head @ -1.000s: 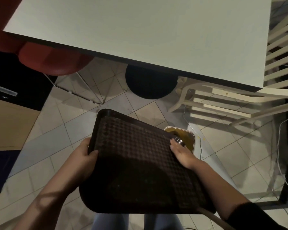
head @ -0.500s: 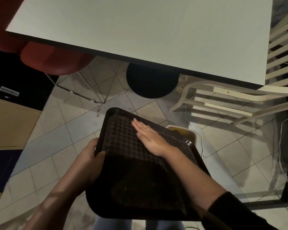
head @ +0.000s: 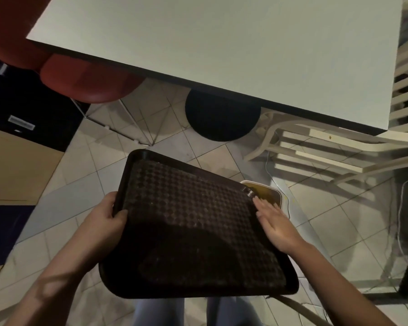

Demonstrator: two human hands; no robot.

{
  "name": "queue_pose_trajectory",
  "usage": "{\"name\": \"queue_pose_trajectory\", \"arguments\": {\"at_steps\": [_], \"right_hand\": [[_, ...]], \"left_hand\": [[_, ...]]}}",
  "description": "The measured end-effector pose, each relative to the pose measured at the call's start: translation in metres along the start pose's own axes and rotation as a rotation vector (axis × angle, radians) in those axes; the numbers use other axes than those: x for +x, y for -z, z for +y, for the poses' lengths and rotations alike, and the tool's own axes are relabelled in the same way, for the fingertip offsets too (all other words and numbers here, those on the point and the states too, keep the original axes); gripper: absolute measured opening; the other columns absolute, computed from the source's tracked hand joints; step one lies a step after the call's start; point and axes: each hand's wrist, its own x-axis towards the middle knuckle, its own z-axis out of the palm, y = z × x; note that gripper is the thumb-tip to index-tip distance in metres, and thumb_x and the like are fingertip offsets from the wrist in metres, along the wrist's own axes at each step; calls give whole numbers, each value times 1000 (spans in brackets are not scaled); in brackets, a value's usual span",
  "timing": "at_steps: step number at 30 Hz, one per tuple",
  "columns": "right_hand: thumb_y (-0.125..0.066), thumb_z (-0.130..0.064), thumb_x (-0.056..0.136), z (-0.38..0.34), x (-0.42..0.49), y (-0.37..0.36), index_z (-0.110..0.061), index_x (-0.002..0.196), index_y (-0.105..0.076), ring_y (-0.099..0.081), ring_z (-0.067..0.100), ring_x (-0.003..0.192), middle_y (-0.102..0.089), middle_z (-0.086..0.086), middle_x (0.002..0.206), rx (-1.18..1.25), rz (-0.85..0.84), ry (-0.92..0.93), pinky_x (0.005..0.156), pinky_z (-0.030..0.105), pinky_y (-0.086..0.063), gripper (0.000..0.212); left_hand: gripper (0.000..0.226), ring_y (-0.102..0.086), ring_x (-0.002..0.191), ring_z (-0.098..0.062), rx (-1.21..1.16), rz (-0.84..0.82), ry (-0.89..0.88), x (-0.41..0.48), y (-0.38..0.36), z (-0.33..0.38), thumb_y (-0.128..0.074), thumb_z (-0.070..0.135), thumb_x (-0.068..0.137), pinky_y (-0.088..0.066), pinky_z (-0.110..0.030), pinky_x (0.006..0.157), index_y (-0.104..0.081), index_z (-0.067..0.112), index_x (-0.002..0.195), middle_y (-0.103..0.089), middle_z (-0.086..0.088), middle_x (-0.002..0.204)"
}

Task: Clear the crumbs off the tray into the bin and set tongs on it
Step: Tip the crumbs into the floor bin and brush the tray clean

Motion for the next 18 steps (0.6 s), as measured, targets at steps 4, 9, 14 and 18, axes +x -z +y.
{"name": "queue_pose_trajectory", "arguments": {"at_steps": [4, 9, 14, 18], "right_hand": [[-10, -52, 95, -21, -51, -13, -28, 146, -24, -21, 1, 136, -22, -19, 147, 76, -38, -86, 114, 25, -11, 58], [-9, -47, 98, 2, -13, -16, -23, 149, -15, -12, 9, 143, -14, -5, 157, 18, -215, -211, 116, 38, 12, 57], [-7, -45, 99, 7, 31, -6, -23, 149, -12, -7, 9, 144, -12, -5, 157, -131, -282, -86, 114, 42, 16, 55], [-5, -44, 98, 15, 44, -3, -19, 149, -11, 0, 14, 145, -5, -4, 158, -438, -255, -45, 112, 50, 15, 57]], "left_hand": [[40, -59, 104, -31, -47, -9, 17, -3, 3, -1, -45, 14, 98, -48, -42, 85, -42, 18, 137, -58, -8, 114], [39, -60, 99, -29, -136, -100, 46, -11, 6, 4, -47, 13, 97, -49, -39, 78, -45, 19, 136, -57, -2, 102], [35, -64, 99, -33, -99, -112, 66, -14, 17, 0, -48, 12, 97, -50, -50, 94, -50, 22, 131, -63, -9, 112], [39, -61, 103, -33, -58, -73, 106, -13, 13, -5, -48, 11, 96, -48, -48, 96, -47, 19, 135, -61, -10, 112]]}}
